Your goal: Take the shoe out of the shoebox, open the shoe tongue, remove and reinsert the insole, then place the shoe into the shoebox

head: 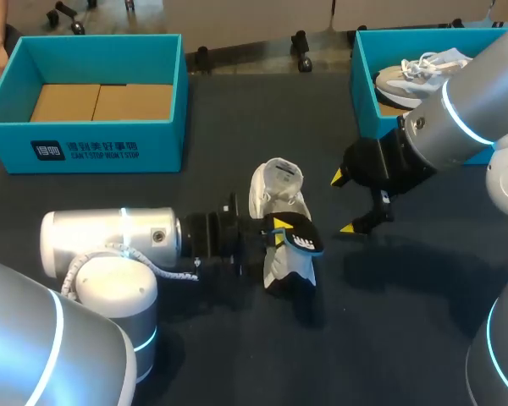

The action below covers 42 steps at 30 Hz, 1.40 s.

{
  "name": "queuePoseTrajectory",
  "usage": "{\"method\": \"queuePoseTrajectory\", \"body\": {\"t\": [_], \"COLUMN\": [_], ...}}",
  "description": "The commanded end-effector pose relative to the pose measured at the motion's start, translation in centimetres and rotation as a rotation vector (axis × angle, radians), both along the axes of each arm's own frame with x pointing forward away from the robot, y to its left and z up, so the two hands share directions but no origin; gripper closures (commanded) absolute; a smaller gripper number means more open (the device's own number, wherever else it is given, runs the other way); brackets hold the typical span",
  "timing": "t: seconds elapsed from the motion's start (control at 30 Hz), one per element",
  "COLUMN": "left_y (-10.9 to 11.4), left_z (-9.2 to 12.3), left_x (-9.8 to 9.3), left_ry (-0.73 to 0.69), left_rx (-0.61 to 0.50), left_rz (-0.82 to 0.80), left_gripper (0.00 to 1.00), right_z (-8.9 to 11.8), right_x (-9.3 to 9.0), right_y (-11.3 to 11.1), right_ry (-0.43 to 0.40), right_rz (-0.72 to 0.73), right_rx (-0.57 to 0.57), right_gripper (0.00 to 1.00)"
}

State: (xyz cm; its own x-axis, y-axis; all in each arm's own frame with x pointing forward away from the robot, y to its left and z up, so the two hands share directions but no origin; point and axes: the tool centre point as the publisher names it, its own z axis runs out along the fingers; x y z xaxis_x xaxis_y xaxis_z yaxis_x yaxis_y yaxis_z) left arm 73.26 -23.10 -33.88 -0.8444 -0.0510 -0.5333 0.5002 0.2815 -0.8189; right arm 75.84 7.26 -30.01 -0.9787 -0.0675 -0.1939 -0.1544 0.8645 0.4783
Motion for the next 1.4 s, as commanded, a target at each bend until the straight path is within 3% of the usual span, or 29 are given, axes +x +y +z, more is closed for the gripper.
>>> {"method": "queuePoseTrajectory", "body": {"t": [0.03,0.4,1.4], "left_y": [0.3,-0.1,0.2], "left_z": [0.4,1.8,0.1], "left_x": [-0.3,-0.7,0.9], "left_ry": [0.005,-0.012,0.011], "left_rx": [-0.002,-0.039,-0.002], "left_rz": [-0.007,-0.023,0.022], "left_gripper": [1.0,0.97,1.0], "right_z": [0.0,0.0,0.0], "right_x": [0.0,0.0,0.0], "right_y": [0.0,0.0,0.0], "right_ry": [-0.001,-0.001,-0.001], "right_rz": [0.0,0.0,0.0], "right_rx": [0.001,0.001,0.001], "right_gripper": [0.0,0.0,0.0]}}
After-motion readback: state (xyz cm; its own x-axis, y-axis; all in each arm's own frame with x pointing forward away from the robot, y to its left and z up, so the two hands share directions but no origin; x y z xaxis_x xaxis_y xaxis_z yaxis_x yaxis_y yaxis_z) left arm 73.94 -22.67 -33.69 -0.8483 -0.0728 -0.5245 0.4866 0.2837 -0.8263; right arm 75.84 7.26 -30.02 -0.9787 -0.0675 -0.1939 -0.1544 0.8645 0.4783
